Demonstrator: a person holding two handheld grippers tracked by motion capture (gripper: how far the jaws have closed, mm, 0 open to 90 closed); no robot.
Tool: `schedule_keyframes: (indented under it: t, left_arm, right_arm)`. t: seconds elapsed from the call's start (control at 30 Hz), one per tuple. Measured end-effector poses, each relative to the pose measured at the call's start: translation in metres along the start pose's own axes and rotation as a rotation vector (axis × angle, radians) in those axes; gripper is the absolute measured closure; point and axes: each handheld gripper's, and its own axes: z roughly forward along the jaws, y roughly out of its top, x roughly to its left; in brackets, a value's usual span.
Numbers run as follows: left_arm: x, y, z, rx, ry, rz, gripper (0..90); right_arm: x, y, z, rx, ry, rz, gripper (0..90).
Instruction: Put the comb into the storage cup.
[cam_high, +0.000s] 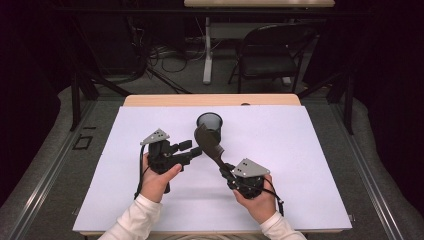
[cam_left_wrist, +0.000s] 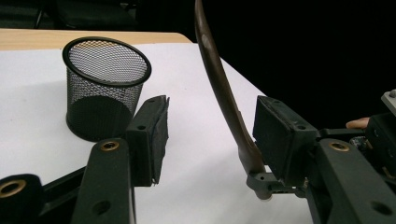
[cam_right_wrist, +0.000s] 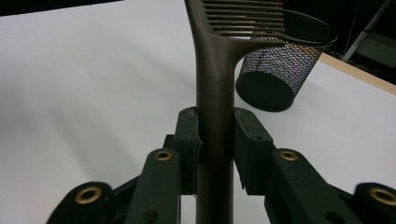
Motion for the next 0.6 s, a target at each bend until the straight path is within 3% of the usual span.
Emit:
schedule_keyframes:
  t: [0.6]
  left_arm:
    - [0.0044,0.0011,-0.0065,-0.045,-0.004,-0.050,51.3]
  right_arm:
    - [0.0093,-0.0003,0.0035,0.003,0.016,-0.028,73.1]
